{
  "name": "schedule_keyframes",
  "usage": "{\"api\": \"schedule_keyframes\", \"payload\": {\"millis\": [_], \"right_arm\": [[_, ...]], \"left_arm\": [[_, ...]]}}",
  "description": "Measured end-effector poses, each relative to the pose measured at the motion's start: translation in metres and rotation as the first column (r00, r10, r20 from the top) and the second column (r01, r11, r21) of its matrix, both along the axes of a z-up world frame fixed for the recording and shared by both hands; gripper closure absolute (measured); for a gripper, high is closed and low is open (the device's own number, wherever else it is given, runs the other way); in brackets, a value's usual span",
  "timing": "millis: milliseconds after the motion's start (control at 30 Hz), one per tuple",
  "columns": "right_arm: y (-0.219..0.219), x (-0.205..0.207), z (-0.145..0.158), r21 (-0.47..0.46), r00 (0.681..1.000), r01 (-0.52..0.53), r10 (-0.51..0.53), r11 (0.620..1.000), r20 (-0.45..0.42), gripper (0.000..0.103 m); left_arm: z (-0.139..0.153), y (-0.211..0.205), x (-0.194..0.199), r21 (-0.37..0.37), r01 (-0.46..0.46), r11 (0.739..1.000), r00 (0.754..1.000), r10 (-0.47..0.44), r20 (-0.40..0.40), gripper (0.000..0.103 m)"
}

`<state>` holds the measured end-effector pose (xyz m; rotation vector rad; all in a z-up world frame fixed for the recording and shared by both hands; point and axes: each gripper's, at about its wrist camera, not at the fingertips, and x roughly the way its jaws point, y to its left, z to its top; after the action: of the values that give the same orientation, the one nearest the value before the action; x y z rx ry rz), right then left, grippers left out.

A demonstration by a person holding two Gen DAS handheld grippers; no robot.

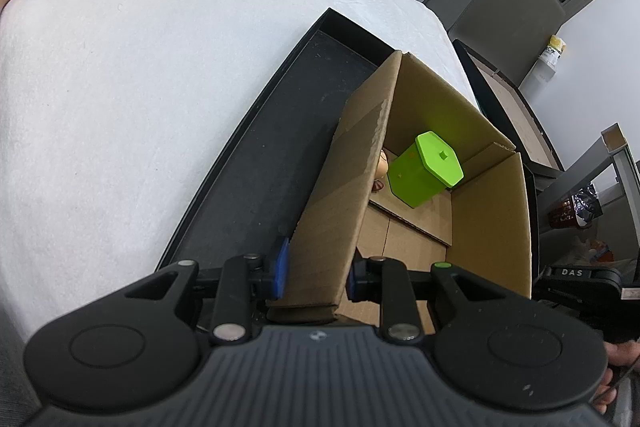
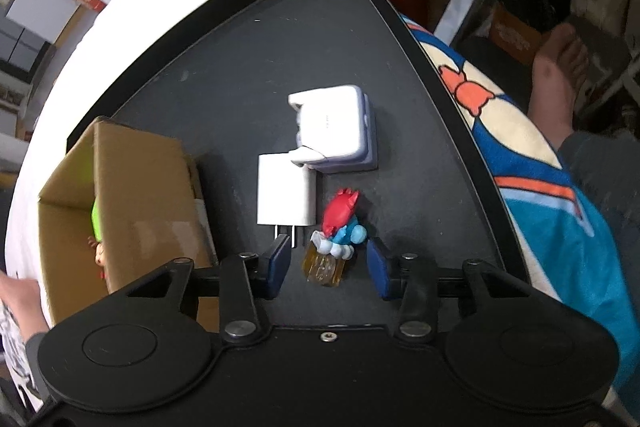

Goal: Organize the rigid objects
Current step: 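Grasp the red-and-blue figure with the right gripper and lift toward the box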

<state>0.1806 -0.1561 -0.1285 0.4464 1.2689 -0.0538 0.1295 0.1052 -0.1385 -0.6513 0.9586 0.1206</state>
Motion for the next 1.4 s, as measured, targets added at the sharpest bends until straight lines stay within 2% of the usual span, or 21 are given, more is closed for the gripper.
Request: {"api": "schedule_keyframes", "payload": {"millis": [100,233,367,400,833,1067,1400], "right_arm": [[-0.001,0.002,-0.006,-0.002,0.999,0.036,-0.036,0.999,-0.008,0.061],[-0.003,0.002,-0.017,0.009,0.997,0.07,-0.07,0.997,-0.024,0.071],[-0.004,0.001,-0.018,0.021,0.997,0.082,-0.082,0.996,-0.015,0.074],[-0.004,0.0,-0.016,0.013,0.997,0.079,-0.079,0.997,-0.012,0.08],[-0.006,-0.006,0.034,0.054,0.997,0.037,-0.04,0.998,0.069,0.079],[0.015,0.0,0.069,0.058,0.991,-0.026,0.018,0.998,0.13,0.079],[0.058,0.015,0.097,0.005,0.973,-0.154,0.151,0.988,0.173,0.079]], "left_arm": [[0.0,0.0,0.0,-0.001,0.0,1.0,1.0,0.0,0.0,0.078],[0.0,0.0,0.0,-0.003,-0.001,1.0,1.0,0.001,0.0,0.078],[0.0,0.0,0.001,-0.001,0.0,1.0,1.0,0.0,0.0,0.078],[0.0,0.0,0.001,-0.001,0.0,1.0,1.0,0.0,0.001,0.078],[-0.001,0.0,-0.001,0.002,0.001,1.0,1.0,-0.001,0.003,0.078],[0.0,0.0,0.0,0.001,0.006,1.0,1.0,-0.006,0.004,0.078],[0.001,0.0,0.0,-0.001,0.008,1.0,1.0,-0.008,0.005,0.078]]}}
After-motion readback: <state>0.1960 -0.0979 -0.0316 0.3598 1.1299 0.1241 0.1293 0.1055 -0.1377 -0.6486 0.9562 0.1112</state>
